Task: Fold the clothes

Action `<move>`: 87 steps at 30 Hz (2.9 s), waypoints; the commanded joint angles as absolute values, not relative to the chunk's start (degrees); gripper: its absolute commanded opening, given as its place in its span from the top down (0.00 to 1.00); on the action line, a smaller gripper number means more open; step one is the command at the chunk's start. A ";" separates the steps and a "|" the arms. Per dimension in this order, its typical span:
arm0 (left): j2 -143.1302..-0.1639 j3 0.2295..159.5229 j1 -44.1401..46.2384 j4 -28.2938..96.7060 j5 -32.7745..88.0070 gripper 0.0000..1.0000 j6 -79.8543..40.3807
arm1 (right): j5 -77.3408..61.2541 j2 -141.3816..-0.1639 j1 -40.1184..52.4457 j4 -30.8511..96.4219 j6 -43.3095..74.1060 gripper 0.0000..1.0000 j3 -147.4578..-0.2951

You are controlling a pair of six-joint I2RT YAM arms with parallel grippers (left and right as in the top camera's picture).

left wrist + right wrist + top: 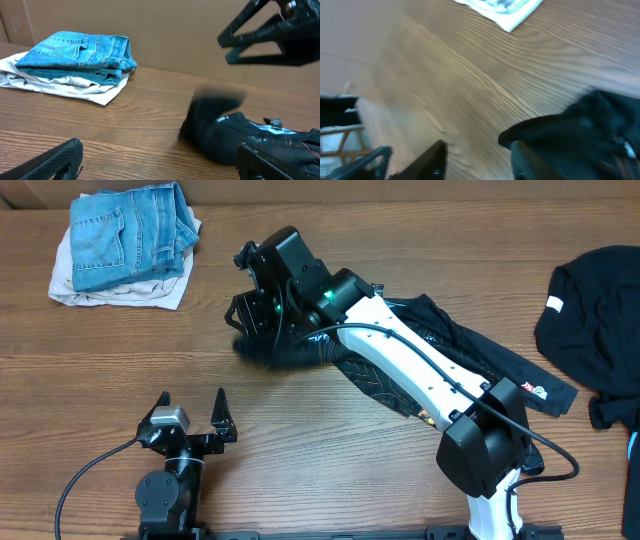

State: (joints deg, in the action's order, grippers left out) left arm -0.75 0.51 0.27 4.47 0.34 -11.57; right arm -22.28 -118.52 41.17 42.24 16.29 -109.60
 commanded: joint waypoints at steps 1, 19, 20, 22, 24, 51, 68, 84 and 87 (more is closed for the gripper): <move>-0.27 0.27 -0.08 4.45 -0.23 0.00 -10.28 | -6.55 -115.28 39.27 45.91 15.66 0.40 -111.15; -0.27 0.27 -0.08 4.45 -0.23 0.00 -10.28 | 3.16 -92.62 14.41 95.39 28.03 0.00 -110.93; -0.27 0.27 -0.08 4.45 -0.23 0.00 -10.28 | 3.31 -92.62 14.20 97.06 28.80 0.00 -110.69; -0.27 0.27 -0.08 4.45 -0.23 0.00 -10.28 | 3.31 -92.36 14.20 96.77 28.91 0.00 -109.27; -0.27 0.27 -0.08 4.43 -0.23 0.00 -10.28 | 2.42 -92.36 14.61 96.01 31.40 0.00 -104.03; -0.27 0.27 -0.08 4.45 -0.23 0.00 -10.28 | -15.14 -92.42 17.74 58.81 41.60 0.14 -56.51; -0.27 0.27 -0.08 4.43 -0.23 0.00 -10.28 | -14.55 -94.72 17.74 48.36 38.57 0.23 -53.19; -0.27 0.27 -0.08 4.45 -0.23 0.00 -10.28 | -12.86 -98.39 17.61 46.78 37.45 0.32 -53.15; -0.27 0.27 -0.08 4.45 -0.23 0.00 -10.28 | -12.93 -98.39 17.63 46.78 37.47 0.38 -53.15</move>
State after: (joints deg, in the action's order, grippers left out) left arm -0.75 0.51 0.27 4.47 0.34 -11.55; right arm -13.89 -98.21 17.63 47.13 37.67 -53.78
